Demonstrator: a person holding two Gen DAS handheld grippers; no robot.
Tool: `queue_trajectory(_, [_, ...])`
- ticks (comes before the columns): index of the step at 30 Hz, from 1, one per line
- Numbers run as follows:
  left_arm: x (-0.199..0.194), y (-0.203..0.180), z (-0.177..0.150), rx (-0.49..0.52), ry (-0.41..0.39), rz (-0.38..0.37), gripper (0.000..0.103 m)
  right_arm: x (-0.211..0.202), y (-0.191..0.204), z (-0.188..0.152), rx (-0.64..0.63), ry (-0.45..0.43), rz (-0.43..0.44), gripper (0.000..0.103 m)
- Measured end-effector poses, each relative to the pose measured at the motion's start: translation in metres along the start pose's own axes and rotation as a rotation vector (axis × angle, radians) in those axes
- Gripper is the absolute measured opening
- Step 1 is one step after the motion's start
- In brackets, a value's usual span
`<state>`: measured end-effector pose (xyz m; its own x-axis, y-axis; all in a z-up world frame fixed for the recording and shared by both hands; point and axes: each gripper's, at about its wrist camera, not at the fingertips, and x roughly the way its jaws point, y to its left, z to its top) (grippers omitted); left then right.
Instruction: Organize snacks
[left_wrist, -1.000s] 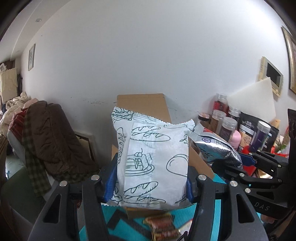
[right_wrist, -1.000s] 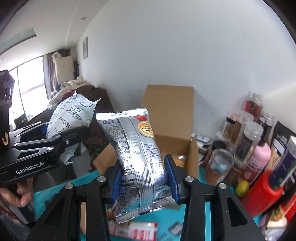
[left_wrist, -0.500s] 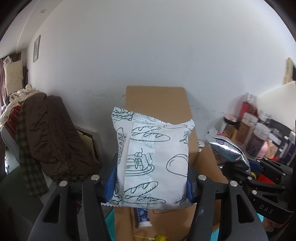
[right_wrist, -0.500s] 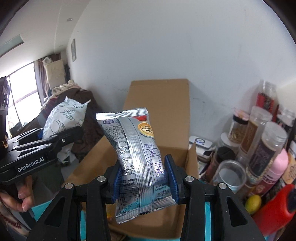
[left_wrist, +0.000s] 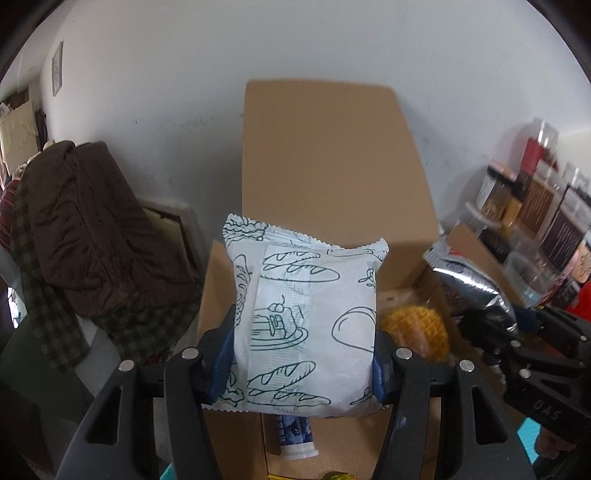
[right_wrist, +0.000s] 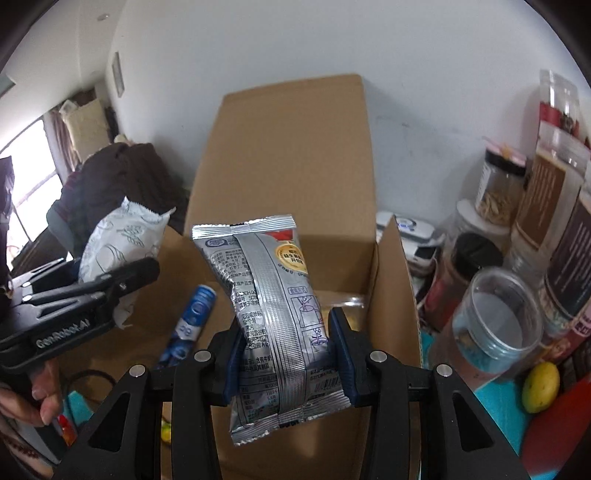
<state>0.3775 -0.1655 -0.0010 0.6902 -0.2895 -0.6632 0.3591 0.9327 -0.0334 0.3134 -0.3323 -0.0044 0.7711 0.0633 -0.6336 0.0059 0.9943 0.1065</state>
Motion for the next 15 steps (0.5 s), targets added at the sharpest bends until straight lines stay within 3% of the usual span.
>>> queue_trajectory(9, [0.024,-0.003,-0.008,0.015,0.089,0.025,0.057,0.007,0.004,-0.006,-0.037,0.033,-0.081,0.042])
queue_trajectory(15, [0.028,-0.01,-0.01,0.046,0.111,0.051,0.057,0.016,0.008,-0.01,-0.098,0.053,-0.18,0.043])
